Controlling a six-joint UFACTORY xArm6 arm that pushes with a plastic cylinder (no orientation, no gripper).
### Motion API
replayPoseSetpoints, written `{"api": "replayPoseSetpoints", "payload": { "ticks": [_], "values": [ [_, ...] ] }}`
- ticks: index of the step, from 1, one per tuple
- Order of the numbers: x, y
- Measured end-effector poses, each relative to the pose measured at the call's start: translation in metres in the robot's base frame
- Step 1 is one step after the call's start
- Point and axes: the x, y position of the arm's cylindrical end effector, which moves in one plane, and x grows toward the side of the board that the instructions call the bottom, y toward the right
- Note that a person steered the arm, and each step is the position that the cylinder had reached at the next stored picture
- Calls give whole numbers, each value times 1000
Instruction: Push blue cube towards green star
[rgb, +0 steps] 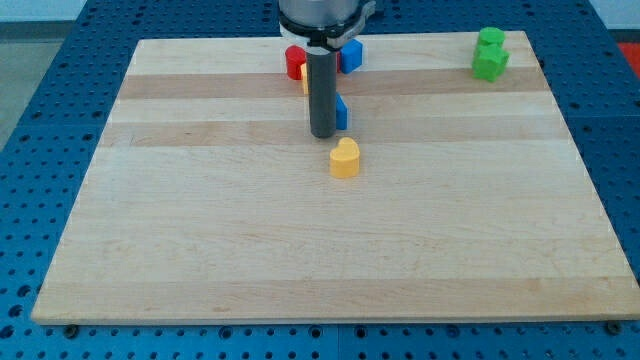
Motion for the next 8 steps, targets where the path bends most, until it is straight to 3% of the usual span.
{"api": "replayPoseSetpoints", "payload": {
  "ticks": [3,5,7,8],
  "values": [
    [-24,55],
    [-53,53],
    [-48,54],
    [-21,55]
  ]
}}
